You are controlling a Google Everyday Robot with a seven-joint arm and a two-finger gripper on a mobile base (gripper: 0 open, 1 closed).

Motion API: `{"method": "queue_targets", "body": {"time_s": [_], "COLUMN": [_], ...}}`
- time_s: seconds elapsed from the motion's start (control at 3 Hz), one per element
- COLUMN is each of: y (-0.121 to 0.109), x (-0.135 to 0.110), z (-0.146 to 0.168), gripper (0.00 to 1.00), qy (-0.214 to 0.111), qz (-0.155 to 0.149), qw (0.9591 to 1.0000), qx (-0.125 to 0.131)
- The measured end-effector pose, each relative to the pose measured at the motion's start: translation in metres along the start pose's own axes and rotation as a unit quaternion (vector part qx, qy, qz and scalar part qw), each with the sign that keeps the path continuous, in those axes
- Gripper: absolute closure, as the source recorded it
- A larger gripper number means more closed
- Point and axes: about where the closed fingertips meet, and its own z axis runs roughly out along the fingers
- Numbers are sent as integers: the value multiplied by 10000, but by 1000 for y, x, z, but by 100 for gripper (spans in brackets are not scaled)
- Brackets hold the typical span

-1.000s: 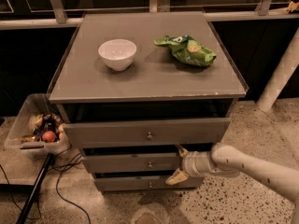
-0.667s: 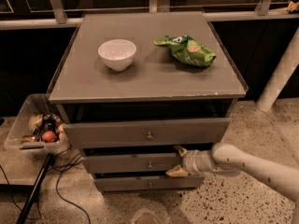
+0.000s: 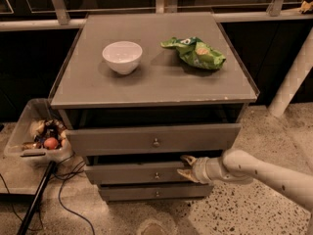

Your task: Open middle drawer

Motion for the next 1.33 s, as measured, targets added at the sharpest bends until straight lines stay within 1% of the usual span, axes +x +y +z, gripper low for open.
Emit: {"method": "queue_targets", "body": {"time_s": [0.33,0.67,1.0,1.33], "y": [-2,-1,4,2], "x": [-1,-2,-3,-4], "z": [-1,-1,1,0], "gripper": [100,100,100,100], "qy": [0,-13,-59,-60], "qz": [0,5,31,32], "qw": [10000,10000,9999,9999], "qx": [-1,-22,-81,-81]}}
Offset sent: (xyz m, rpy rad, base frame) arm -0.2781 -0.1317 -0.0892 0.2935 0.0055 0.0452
